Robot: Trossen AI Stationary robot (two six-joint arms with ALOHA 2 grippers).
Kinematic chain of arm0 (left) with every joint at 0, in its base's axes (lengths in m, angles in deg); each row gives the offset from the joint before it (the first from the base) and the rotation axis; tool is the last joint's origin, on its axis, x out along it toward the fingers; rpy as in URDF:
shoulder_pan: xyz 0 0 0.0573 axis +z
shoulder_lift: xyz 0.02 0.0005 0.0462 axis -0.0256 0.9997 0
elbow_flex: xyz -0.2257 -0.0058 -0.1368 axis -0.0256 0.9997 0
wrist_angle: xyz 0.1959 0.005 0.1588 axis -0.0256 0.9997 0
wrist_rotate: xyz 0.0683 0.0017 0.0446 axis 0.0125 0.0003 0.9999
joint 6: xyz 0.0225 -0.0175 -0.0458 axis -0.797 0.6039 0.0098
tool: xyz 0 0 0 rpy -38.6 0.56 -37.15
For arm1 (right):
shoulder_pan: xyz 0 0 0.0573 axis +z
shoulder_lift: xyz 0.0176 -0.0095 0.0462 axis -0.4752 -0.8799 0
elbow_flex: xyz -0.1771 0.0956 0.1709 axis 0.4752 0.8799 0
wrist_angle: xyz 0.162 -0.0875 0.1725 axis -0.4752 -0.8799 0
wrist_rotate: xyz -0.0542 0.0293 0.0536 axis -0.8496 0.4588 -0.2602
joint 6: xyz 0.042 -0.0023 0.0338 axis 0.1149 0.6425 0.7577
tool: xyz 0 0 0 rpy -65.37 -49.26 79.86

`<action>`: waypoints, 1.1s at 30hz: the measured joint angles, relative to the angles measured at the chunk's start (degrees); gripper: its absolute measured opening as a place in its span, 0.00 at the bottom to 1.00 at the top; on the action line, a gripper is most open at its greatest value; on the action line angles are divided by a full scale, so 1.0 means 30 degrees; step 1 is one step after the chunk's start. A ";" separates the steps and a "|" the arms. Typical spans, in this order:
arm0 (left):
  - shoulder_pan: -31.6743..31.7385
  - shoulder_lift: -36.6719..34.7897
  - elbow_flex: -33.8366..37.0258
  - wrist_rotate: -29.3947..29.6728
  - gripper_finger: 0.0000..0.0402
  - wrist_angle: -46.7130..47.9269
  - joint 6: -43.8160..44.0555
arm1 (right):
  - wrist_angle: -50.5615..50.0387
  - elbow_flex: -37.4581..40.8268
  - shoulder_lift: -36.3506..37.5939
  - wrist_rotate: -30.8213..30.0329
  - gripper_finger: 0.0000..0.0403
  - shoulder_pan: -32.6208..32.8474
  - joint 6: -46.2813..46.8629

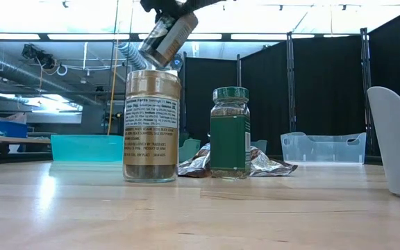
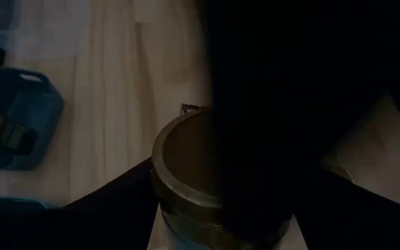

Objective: Sort spices by type
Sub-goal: Put the top brown seasoning bottle into the transparent bin

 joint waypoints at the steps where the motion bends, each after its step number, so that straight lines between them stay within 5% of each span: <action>1: -0.0003 -0.0022 0.0000 0.0217 0.69 -0.0052 -0.0006 | -0.0423 0.0014 0.0000 -0.0428 0.93 -0.0020 0.0463; 9: -0.0040 -0.0017 -0.0007 0.0669 0.69 -0.0372 -0.0136 | -0.2665 0.0015 0.0000 -0.1380 0.93 -0.0077 0.3557; 33: -0.0003 -0.0009 0.0000 -0.1648 0.69 -0.0662 -0.1461 | -0.0686 -0.0001 0.0052 0.1261 0.93 -0.0072 0.0814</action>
